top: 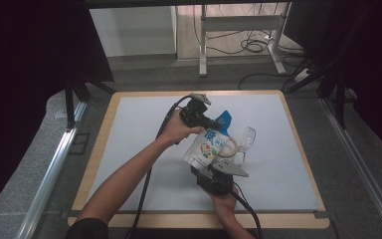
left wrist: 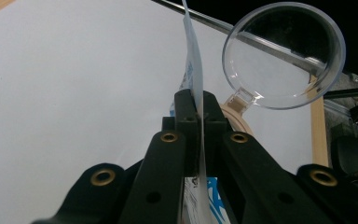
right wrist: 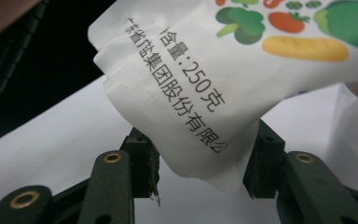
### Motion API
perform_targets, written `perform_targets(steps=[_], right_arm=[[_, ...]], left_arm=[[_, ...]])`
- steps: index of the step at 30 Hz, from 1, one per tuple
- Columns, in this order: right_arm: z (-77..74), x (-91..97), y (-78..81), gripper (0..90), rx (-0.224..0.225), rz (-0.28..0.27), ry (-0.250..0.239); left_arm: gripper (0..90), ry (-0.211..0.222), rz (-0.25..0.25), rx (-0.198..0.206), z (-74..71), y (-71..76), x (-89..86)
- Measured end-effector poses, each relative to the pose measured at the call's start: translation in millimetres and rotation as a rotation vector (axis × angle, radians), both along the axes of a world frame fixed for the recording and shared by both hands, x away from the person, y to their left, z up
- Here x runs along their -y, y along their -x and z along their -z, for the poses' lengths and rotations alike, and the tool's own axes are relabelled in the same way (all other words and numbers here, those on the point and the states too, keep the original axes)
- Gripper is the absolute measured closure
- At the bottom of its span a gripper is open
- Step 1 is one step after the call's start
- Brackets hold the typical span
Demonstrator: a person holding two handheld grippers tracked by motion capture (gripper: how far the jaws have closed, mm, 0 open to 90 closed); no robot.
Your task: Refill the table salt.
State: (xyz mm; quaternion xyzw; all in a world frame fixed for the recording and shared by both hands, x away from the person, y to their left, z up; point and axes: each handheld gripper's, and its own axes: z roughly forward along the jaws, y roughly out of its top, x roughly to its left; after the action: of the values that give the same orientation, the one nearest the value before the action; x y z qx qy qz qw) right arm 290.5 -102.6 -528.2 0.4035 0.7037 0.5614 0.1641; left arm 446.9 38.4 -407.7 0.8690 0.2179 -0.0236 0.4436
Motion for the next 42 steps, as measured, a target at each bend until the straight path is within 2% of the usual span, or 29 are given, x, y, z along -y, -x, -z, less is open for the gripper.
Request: perform_targets(steps=[10,21,25,30,36,42], right_arm=[[4.3,4.5,-0.8,49.7,-0.042,0.018,0.041],[7.4,8.6,-2.3,45.4,-0.071,0.018,0.078],[7.0,9.1,-2.6,44.5,-0.078,0.015,0.086],[4.0,10.4,-4.5,39.7,-0.111,0.001,0.090],[5.5,10.5,-5.7,39.1,-0.128,-0.008,0.101],[6.6,13.4,-5.1,39.0,-0.133,-0.010,0.106]], left_arm=[[89.2,0.016,-0.001,0.003,0.8,4.6,-7.1],[89.3,0.054,-0.014,0.007,2.7,9.9,-13.9],[89.4,0.065,-0.022,0.012,2.2,12.0,-15.7],[89.5,0.093,-0.026,0.009,1.6,14.5,-16.4],[89.5,0.100,-0.018,0.005,2.3,16.4,-16.0],[89.5,0.111,-0.032,0.008,1.1,17.1,-21.0]])
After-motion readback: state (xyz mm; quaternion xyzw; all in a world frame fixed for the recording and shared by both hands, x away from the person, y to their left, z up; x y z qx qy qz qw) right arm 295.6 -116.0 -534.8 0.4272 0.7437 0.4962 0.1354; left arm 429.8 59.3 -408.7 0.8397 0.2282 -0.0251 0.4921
